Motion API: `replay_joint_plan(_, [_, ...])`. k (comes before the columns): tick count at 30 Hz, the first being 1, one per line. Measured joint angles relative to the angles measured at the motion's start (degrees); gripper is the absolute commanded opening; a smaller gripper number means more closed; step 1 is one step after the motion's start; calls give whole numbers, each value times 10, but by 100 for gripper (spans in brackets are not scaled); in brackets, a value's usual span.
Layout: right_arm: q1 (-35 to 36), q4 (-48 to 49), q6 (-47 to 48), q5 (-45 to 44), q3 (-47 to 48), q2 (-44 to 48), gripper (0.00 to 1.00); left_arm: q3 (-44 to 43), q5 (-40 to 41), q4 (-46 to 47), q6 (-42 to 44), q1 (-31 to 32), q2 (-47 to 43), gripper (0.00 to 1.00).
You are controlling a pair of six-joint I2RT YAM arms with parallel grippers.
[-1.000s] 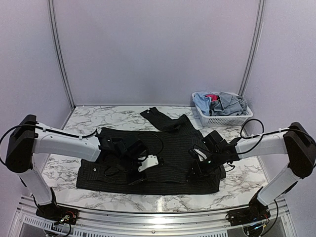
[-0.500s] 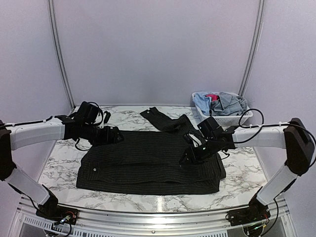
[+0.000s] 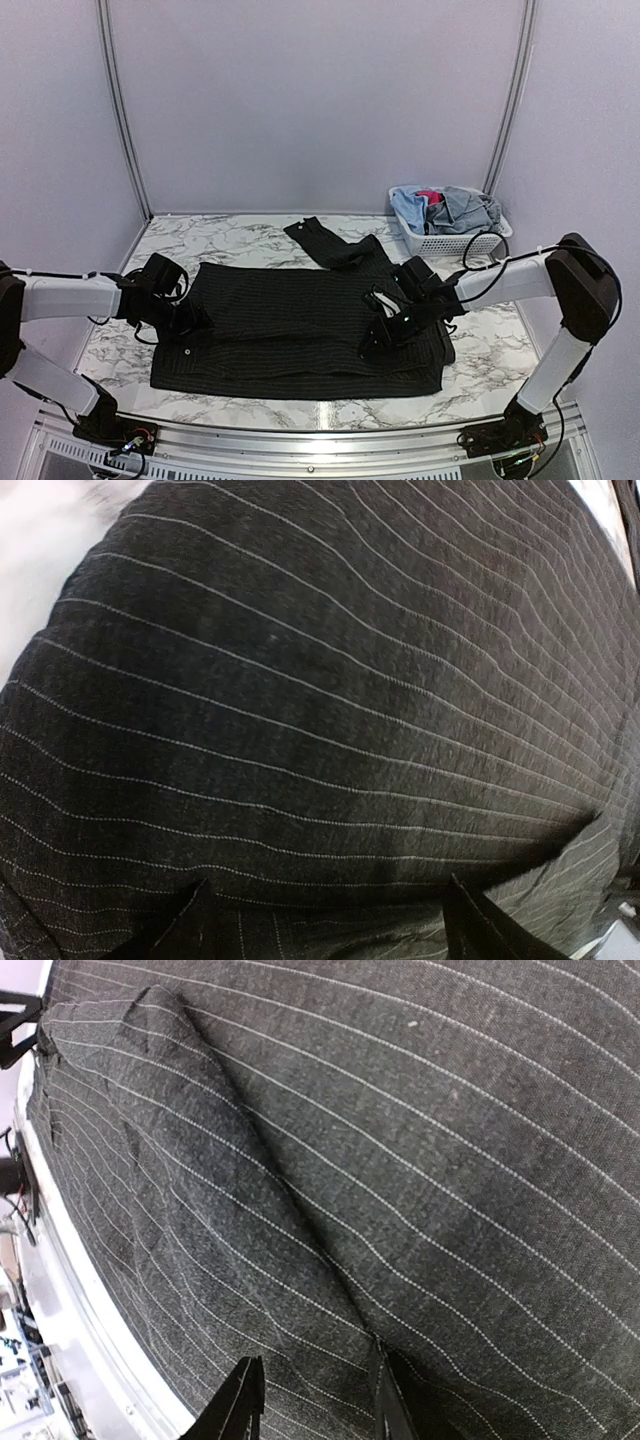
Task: Fold and stack the mixed laundry pile
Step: Move the 1/3-folded shirt to the center of the board.
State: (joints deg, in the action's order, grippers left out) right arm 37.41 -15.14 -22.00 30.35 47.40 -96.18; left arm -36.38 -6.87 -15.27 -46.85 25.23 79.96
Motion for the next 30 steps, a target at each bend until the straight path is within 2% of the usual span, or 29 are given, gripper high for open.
replay_joint_plan(9, [62, 21, -12, 25, -52, 35, 38, 110, 18, -25, -105, 0, -155, 78])
replay_joint_plan(11, [74, 21, -19, 35, -67, 50, 40, 118, 13, -43, -109, 0, -181, 82])
replay_joint_plan(14, [82, -12, -20, 41, -72, 73, 43, 112, 11, -85, -91, 2, -204, 96])
replay_joint_plan(16, [72, -49, -15, 41, -59, 88, 44, 83, 18, -131, -60, 3, -215, 99])
replay_joint_plan(19, [21, -94, 5, 31, -2, 104, 45, -9, 36, -163, -7, 3, -209, 99])
replay_joint_plan(23, [-50, -113, 50, -13, 111, 100, 45, -125, 47, -159, 53, 3, -142, 99])
replay_joint_plan(27, [-82, -118, 82, -52, 233, 42, 46, -195, 55, -162, 93, 1, -51, 99])
replay_joint_plan(30, [-84, -125, 93, -63, 334, -41, 44, -248, 60, -165, 113, -5, 6, 99])
